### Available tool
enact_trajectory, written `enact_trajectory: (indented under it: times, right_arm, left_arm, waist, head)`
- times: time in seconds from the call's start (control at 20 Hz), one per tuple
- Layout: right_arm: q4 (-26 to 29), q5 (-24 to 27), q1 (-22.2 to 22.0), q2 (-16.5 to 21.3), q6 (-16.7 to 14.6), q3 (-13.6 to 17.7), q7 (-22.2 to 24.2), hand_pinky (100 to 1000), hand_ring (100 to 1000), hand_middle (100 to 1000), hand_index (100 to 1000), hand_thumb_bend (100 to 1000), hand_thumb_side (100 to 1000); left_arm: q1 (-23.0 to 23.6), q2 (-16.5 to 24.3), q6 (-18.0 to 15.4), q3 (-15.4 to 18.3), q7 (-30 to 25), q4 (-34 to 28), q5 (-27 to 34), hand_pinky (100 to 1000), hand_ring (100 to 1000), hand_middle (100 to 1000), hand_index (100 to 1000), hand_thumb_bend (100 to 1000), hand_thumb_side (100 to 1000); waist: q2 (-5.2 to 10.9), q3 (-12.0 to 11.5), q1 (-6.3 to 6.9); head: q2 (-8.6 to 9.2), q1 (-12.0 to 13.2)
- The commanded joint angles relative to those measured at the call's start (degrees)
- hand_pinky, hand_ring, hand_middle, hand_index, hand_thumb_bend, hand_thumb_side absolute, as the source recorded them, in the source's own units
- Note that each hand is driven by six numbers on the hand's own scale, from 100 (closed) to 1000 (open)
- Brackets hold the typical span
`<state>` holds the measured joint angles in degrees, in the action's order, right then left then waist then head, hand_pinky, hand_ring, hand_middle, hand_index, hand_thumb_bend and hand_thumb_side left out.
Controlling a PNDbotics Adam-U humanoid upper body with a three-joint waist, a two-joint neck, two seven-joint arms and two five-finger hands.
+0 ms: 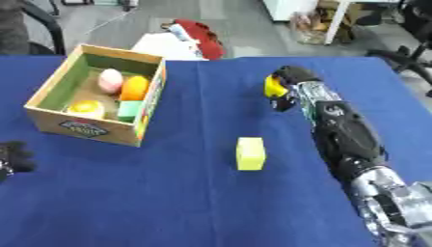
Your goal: Pick up objects on the table and place them in the box.
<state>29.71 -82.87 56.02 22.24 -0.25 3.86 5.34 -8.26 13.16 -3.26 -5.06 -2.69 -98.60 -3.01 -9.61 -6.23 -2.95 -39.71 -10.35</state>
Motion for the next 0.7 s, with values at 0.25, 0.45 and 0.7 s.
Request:
enact_trajectory:
  times: [0.25, 0.45, 0.7]
  right_arm:
    - [-2.4, -5.7, 1.2, 0.4, 5.9, 1.3, -6.4, 783, 843, 804, 728, 106, 260]
    - [-2.8, -5.9, 0.9, 0.3, 8.3, 1.6, -13.0, 747, 777, 709, 524, 134, 199]
    - [-0.9, -4.5, 1.0, 0.3, 8.1, 1.5, -21.7, 724, 723, 631, 385, 118, 112]
  left_arm:
    - [-0.9, 1.0, 0.0, 0.1, 0.0, -1.1, 0.0, 670, 585, 589, 759, 100, 755]
    - [-0.9, 1.1, 0.0, 0.2, 0.1, -1.1, 0.0, 670, 585, 589, 759, 100, 755]
    - [-0.9, 1.0, 0.0, 0.1, 0.0, -1.1, 0.0, 671, 586, 589, 759, 100, 755]
  waist:
    - [0.50, -0.2, 0.73]
    - [0.38, -0.4, 0.77]
    - [0.48, -0.3, 0.72]
  head:
    - [0.80, -0.2]
    - [0.95, -0.3]
    - [0.95, -0.1]
